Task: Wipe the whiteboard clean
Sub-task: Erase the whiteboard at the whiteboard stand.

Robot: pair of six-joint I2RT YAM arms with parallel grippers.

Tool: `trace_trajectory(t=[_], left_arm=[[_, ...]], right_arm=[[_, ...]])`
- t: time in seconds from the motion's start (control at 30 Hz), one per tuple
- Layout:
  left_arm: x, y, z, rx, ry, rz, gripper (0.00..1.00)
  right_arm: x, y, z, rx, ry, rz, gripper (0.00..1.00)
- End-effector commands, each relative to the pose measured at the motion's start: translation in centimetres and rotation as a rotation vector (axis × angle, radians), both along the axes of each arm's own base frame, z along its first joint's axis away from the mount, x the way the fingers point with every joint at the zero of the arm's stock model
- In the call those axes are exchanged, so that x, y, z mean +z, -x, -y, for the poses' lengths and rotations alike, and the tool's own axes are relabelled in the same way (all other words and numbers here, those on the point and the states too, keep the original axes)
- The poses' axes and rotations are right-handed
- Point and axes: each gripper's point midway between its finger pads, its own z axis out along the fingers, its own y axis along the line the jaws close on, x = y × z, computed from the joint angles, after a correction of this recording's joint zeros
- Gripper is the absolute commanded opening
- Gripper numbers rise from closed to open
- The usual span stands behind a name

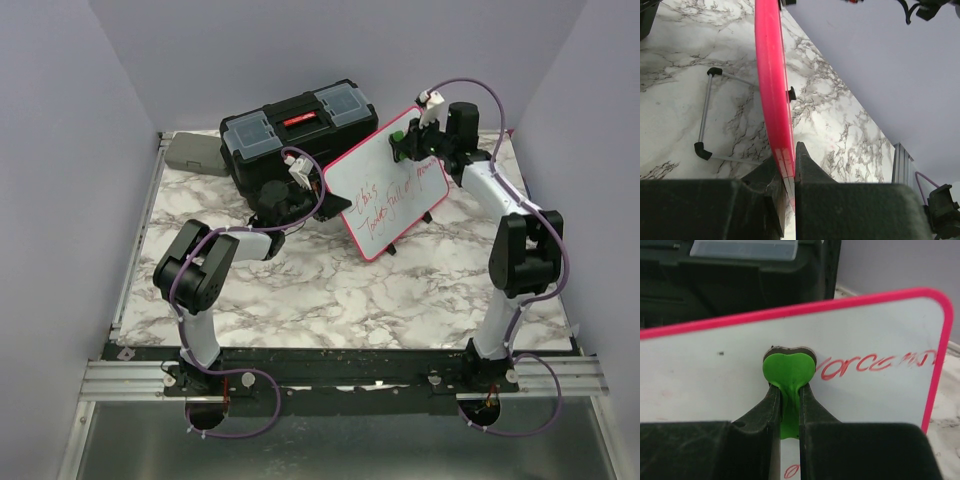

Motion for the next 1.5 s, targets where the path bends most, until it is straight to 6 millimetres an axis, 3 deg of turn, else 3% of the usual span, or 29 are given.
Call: trace_trajectory(t=[0.0, 0.13, 0.23, 0.53, 0.7, 0.8, 1.03, 1.13, 1.27, 1.47], left_arm=[[-1.4, 4.5, 2.2, -0.227, -0.027, 0.010, 0.00], [-1.3, 4.6, 2.2, -0.227, -0.027, 0.009, 0.00], [-1.3, 4.6, 2.1, -0.227, -0.028, 0.013, 0.00], [-1.3, 4.6, 2.1, -0.230, -0.027, 0.017, 0.00], [-1.2, 4.5, 2.2, -0.229, -0.026, 0.017, 0.00], [-1.2, 4.5, 2.2, -0.230, -0.025, 0.017, 0.00], [-1.2, 4.5, 2.1, -0.228, -0.028, 0.014, 0.00], [-1.2, 4.5, 2.1, -0.229, -0.028, 0.014, 0.00], [-1.2, 4.6, 2.1, -0.231, -0.028, 0.016, 0.00], [-1.3, 4.6, 2.1, -0.233, -0.025, 0.018, 0.00]], right_arm=[[2.4, -3.1, 0.0, -0.098, -0.032, 0.048, 0.01], [2.3, -4.7, 1.7, -0.202, 0.013, 0.058, 0.01], [1.0, -4.2, 2.1, -0.201, 0.041, 0.036, 0.01], [-3.1, 0.4, 1.1, -0.053, 0.088, -0.070, 0.01], [-2.9, 2.9, -0.4, 0.059, 0.047, -0.067, 0.01], [-1.7, 2.0, -0.4, 0.034, 0.028, -0.045, 0.01], [1.9, -2.9, 1.3, -0.145, 0.017, 0.031, 0.01], [2.3, -3.9, 1.7, -0.179, 0.023, 0.039, 0.01], [1.0, -4.6, 2.5, -0.219, 0.059, 0.004, 0.01], [-2.4, -2.3, 2.9, -0.178, 0.128, -0.065, 0.01]])
